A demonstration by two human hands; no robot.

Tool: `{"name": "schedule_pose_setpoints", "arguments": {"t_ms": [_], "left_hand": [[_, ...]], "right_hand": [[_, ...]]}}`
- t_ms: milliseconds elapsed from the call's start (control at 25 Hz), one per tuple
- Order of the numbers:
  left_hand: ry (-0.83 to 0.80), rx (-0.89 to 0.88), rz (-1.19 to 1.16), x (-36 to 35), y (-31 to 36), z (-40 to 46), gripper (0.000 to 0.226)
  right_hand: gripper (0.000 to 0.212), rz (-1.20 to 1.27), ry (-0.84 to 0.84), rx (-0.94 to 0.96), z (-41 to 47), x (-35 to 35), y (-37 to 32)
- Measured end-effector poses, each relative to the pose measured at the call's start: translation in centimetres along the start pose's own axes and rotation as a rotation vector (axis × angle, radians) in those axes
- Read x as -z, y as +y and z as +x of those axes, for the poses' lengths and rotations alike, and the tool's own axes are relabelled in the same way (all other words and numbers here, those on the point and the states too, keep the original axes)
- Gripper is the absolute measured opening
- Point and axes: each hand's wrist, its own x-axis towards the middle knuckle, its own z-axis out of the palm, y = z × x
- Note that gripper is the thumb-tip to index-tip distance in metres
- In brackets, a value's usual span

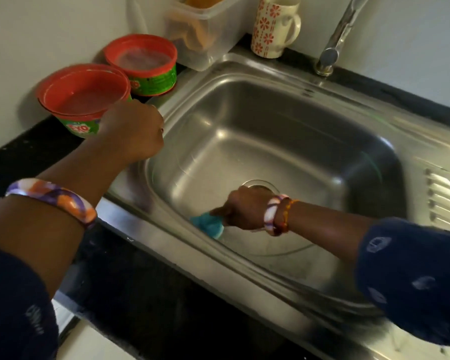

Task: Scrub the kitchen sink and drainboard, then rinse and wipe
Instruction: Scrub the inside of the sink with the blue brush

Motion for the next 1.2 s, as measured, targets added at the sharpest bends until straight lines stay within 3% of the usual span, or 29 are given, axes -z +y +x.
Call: {"name": "schedule_pose_setpoints", "arguments": {"t_ms": [120,200,400,520,600,760,840,960,1040,1200], "left_hand": [[-0.014,-0.032,0.054,-0.8,0.1,0.3,0.027],[-0.023,-0.044,0.087,-0.7,0.1,0.4,0.028],[-0.035,-0.029,0.13,0.1,1.0,0.1,0.03],[-0.033,-0.005,0.136,0.5,1.5,0.1,0.029],[-0.027,0.015,0.133,0.8,1.7,0.1,0.029],[-0.042,0.031,0.143,1.2,2.7,-0.1,0.037],[-0.068,0.04,0.154,1.4,3.7,-0.2,0.041],[-0.119,0.046,0.165,1.3,5.1,-0.2,0.045],[-0.128,0.041,0.166,1.3,5.7,-0.3,0.042],[-0.138,0.059,0.204,1.2,5.8,-0.2,0.041]], "right_hand": [[0.038,-0.022,-0.267,-0.053,-7.1,-0.5,2.1],[0.041,-0.063,-0.324,-0.099,-9.6,-0.5,2.5],[0.039,-0.288,0.037,0.02,-1.4,-0.8,-1.8],[0.033,-0.259,0.194,-0.041,4.9,1.1,-3.4],[0.033,-0.142,0.168,-0.079,5.4,1.6,-2.1],[0.039,0.015,-0.091,-0.041,-3.0,-1.7,1.8],[0.04,0.071,-0.154,-0.21,-8.0,-2.5,4.6],[0.041,-0.054,-0.205,-0.508,-11.6,-1.7,8.4],[0.04,-0.023,-0.202,-0.46,-11.2,-1.3,7.4],[0.038,0.157,-0.125,-0.171,-5.1,-2.7,0.5]]}}
